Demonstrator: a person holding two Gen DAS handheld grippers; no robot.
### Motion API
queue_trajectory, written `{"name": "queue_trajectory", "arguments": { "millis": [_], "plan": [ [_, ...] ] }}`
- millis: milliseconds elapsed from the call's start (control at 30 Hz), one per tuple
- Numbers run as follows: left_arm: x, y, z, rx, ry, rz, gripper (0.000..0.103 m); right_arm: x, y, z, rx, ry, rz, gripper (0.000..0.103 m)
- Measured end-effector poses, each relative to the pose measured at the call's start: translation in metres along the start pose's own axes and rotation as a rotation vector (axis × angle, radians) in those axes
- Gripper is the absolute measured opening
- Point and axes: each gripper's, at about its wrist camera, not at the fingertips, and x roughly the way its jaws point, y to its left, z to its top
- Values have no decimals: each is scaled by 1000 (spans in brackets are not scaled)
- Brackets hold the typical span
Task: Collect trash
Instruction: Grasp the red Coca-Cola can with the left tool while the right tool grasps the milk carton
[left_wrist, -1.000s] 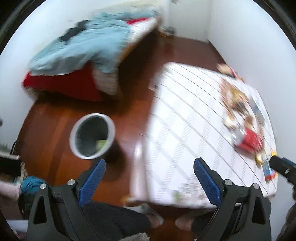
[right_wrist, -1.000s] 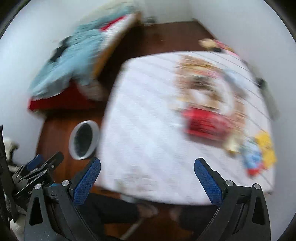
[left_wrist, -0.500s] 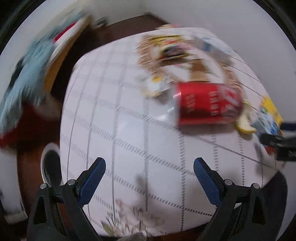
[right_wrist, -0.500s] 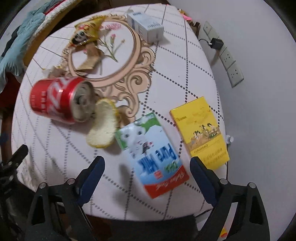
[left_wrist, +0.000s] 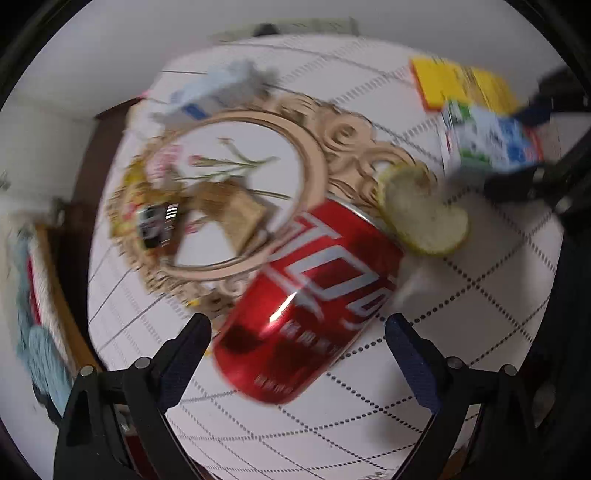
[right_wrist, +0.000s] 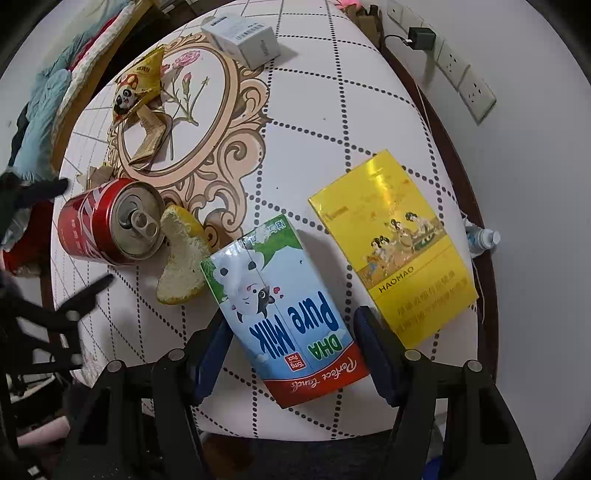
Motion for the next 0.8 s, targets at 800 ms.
{"name": "queue_trajectory", "arguments": {
  "millis": [800],
  "plan": [
    [-2,-11,-28,-243,46,-96,82,15,38,3,-123,28,-74,58]
  ]
}}
